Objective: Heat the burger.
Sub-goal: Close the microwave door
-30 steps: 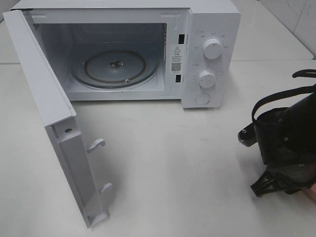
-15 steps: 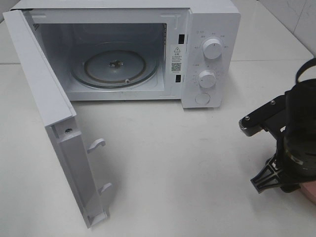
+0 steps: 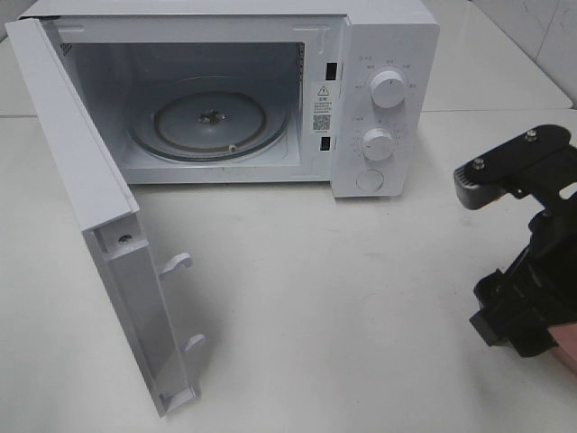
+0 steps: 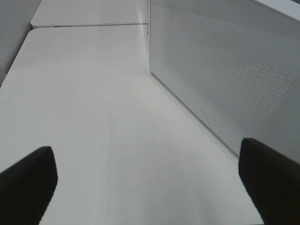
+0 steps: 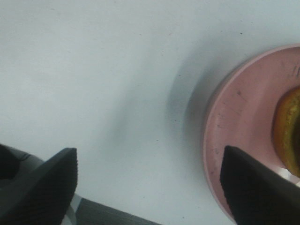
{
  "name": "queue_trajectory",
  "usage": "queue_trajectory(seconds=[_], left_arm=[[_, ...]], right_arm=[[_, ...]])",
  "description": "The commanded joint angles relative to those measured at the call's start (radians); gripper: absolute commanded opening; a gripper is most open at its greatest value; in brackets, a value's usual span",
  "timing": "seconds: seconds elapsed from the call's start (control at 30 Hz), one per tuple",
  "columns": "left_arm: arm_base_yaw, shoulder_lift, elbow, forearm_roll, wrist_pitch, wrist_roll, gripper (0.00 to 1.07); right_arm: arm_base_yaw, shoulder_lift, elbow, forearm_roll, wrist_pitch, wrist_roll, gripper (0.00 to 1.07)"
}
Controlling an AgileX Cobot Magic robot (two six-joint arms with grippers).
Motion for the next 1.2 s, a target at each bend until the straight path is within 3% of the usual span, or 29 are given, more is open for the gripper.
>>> queue_trajectory(seconds=[0.03,0.57,0.97,1.13,1.2], left_arm=[[-0.007,-0.023,0.004,-0.004,-0.008,-0.007,1.03],[-0.007,-0.023,0.004,-0.004,-0.008,-0.007,1.03],[-0.007,-0.023,0.004,-0.004,-0.008,-0.007,1.03],[-0.007,-0.023,0.004,-0.004,-0.008,-0.007,1.03],[-0.007,-0.023,0.004,-0.004,-0.008,-0.007,1.03]], right_arm=[[-0.006,-0.087,-0.057,0.115,0.072,-0.114,0.81],[-0.006,-0.335,-0.085,0.153,0.315,-0.178,0.81],[-0.008,-0.724,-0.072,0.151,0.403,-0.189,0.77],[-0.085,-0.869,-0.018,0.164,0.390,-0.209,0.77],[-0.166,-0.945,0.021,0.184,0.366,-0.269,0.77]])
